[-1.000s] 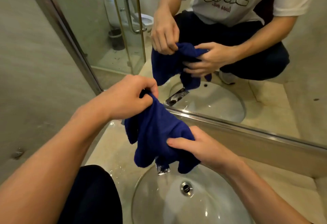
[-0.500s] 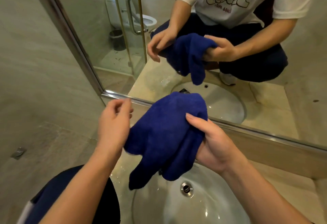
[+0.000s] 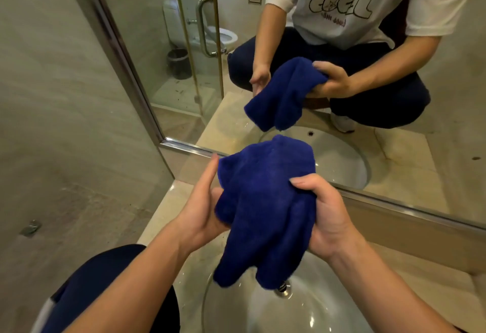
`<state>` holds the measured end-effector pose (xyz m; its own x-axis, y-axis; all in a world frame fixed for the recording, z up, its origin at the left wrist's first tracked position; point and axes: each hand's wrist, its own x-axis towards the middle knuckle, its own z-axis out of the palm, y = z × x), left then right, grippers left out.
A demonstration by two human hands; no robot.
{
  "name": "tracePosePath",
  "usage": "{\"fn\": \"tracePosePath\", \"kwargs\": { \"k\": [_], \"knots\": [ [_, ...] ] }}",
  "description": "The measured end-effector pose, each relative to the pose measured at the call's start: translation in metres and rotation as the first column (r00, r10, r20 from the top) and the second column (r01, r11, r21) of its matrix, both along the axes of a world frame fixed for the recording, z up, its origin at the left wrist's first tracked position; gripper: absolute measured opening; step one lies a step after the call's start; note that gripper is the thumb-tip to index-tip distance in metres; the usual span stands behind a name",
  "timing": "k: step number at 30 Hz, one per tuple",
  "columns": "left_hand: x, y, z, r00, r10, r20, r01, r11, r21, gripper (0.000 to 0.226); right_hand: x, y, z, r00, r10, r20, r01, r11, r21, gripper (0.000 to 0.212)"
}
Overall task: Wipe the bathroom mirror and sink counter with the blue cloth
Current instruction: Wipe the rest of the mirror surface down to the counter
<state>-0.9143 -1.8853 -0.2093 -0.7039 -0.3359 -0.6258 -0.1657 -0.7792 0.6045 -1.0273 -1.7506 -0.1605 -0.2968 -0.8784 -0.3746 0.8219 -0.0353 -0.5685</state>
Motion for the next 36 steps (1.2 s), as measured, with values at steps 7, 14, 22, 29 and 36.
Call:
{"fn": "tracePosePath", "kwargs": {
  "k": [7,14,22,29,36],
  "knots": [
    [0.004,0.014,0.006,0.996,-0.044,-0.073,0.054,0.988,0.142,0.065,0.006,-0.009,-0.011,0.995,-0.099,0.032,0.099,0.995,-0.028,0.036],
    [0.015,-0.009,0.009,0.970,0.184,-0.157,-0.174,0.982,0.074,0.038,0.007,-0.018,-0.017,0.999,-0.049,-0.009,0.049,0.999,0.020,0.033],
    [0.037,-0.046,0.007,0.859,0.512,-0.023,-0.441,0.717,-0.540,0.015,0.009,-0.046,-0.027,0.900,-0.071,-0.430,0.120,0.989,0.088,0.028],
    [0.060,-0.084,0.003,0.849,0.528,0.021,-0.390,0.653,-0.650,0.009,0.029,-0.070,-0.052,0.669,0.060,-0.741,0.133,0.971,0.198,0.020],
    [0.074,-0.135,-0.016,0.863,0.498,0.088,-0.237,0.552,-0.800,0.015,0.043,-0.115,-0.071,0.239,0.311,-0.920,0.278,0.886,0.371,0.040]
  ]
}}
